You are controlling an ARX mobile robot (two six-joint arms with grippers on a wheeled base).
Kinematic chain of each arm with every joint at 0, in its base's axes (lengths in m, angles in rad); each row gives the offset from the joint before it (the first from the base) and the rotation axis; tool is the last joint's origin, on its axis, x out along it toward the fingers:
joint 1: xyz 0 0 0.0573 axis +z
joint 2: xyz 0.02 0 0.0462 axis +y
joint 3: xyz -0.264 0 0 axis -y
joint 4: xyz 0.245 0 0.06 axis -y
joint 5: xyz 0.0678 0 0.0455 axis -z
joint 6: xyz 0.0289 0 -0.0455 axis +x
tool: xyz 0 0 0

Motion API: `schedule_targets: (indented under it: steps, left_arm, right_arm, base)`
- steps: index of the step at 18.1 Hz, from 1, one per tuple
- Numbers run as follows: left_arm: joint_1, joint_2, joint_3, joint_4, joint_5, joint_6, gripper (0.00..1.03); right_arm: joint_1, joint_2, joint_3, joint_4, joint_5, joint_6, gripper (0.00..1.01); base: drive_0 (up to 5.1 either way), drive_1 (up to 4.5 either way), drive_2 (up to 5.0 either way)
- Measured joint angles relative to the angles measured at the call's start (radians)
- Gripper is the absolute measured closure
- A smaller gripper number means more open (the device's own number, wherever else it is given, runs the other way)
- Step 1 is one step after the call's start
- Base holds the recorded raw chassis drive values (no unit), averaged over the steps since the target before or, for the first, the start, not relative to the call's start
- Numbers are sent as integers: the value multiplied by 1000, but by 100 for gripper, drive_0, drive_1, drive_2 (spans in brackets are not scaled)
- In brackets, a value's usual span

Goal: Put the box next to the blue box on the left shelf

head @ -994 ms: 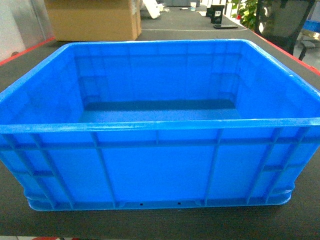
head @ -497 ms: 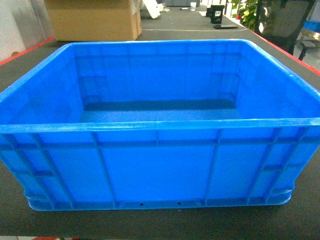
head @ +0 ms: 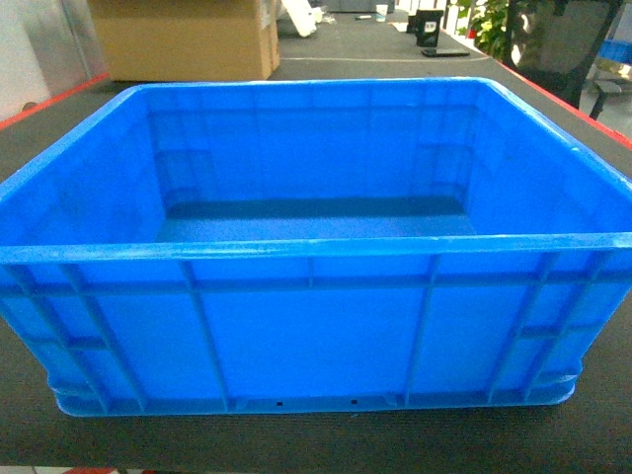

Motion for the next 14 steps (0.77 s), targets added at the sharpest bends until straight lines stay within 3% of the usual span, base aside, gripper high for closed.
schedule_targets:
  steps: [12,13,14]
  left_arm:
    - [0,0,0,-1,-1,0,5]
    - [-10,5,3,-21,-24,-6,5]
    - [-43,20,19,-82,-101,-24,5]
  right_arm:
    - [0,0,0,0,0,0,3]
    - [0,0,0,0,0,0,3]
    - [0,0,0,0,0,0,3]
  base:
    - [0,0,0]
    - [0,0,0]
    - [0,0,0]
